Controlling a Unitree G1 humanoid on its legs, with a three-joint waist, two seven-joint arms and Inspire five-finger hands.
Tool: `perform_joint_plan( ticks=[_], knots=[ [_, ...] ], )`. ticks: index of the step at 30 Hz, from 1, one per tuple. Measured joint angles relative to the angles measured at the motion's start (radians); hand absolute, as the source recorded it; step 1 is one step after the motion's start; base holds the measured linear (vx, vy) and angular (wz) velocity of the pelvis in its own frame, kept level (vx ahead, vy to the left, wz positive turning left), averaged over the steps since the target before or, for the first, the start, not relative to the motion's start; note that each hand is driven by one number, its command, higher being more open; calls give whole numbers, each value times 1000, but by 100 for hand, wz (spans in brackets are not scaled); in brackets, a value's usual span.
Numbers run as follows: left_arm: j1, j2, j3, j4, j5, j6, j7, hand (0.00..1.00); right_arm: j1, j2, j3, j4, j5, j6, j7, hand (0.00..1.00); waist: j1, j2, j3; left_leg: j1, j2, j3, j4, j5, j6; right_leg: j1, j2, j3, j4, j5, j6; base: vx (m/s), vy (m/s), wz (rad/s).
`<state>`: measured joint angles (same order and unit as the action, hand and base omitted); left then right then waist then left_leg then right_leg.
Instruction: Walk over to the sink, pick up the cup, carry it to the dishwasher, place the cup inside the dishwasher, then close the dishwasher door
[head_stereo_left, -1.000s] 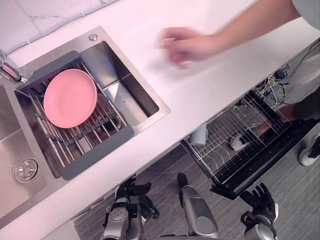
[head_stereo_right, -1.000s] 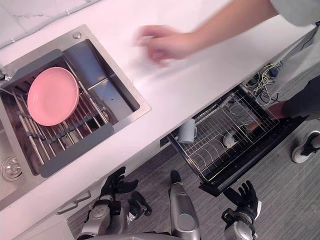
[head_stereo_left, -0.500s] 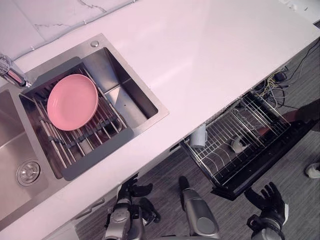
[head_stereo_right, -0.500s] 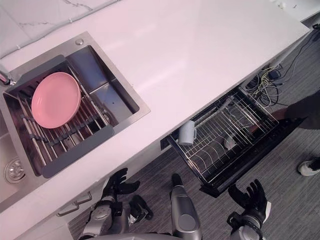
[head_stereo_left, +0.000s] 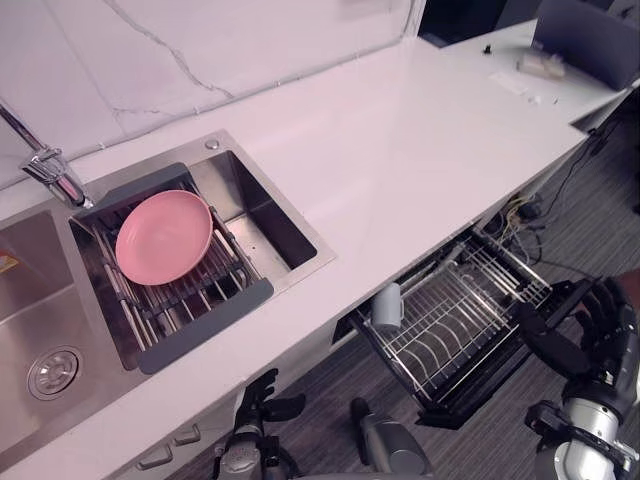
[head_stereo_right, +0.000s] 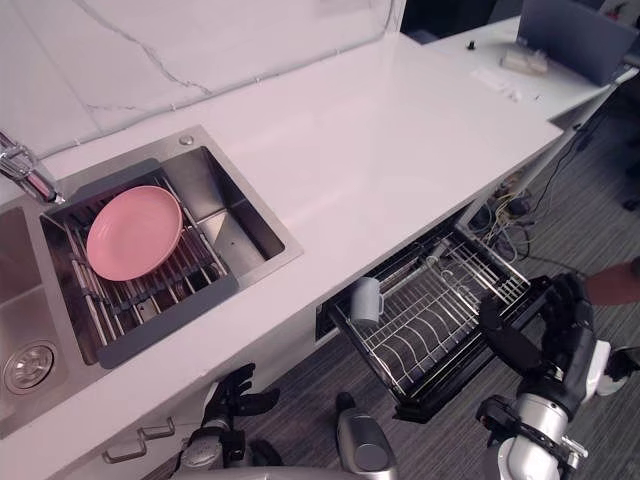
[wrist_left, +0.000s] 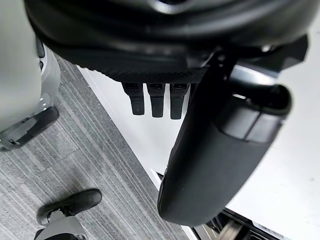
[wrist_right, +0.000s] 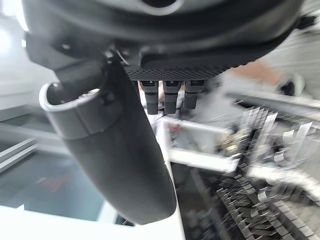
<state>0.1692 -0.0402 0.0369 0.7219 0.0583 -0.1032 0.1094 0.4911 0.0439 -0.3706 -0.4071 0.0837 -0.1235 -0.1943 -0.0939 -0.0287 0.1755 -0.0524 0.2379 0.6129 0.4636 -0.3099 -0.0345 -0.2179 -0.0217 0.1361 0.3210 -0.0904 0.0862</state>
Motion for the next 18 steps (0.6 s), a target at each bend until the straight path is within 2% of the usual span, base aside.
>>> perform_joint_plan(
  ticks=[3, 6, 11, 13, 18],
  knots=[
    [16, -5, -9, 0, 2, 0, -2, 90, 9, -4, 60, -33, -48, 0, 23, 90, 2, 2, -33, 2, -12, -26, -12, 3, 2, 20, -15, -28, -13, 0, 0, 2, 12, 23],
    [21, -4, -27, 0, 2, 0, -4, 90, 2, -18, 111, -82, -82, 0, 35, 90, 20, -3, -55, 2, -35, -51, -42, 20, 6, 34, -35, -57, -21, 0, 0, 8, 11, 31],
    [26, 4, -30, 12, 3, -2, -8, 90, -99, -143, 192, -106, -110, -42, 68, 90, 29, -17, -85, -4, -85, -128, -104, 57, 14, 65, -73, -119, -61, 1, 4, 6, -4, 45],
    [6, 26, -39, 52, 3, -7, -14, 90, -185, -235, 245, -43, -117, -79, 107, 90, 32, -29, -93, -1, -119, -178, -152, 91, 23, 88, -91, -154, -92, 7, 12, 19, -22, 53],
    [-26, 67, -45, 105, 3, -12, -29, 90, -348, -392, 328, 180, -126, -88, 168, 90, 53, -43, -103, -3, -175, -273, -223, 143, 42, 133, -119, -200, -149, 26, 24, 29, 4, 50]
  ],
)
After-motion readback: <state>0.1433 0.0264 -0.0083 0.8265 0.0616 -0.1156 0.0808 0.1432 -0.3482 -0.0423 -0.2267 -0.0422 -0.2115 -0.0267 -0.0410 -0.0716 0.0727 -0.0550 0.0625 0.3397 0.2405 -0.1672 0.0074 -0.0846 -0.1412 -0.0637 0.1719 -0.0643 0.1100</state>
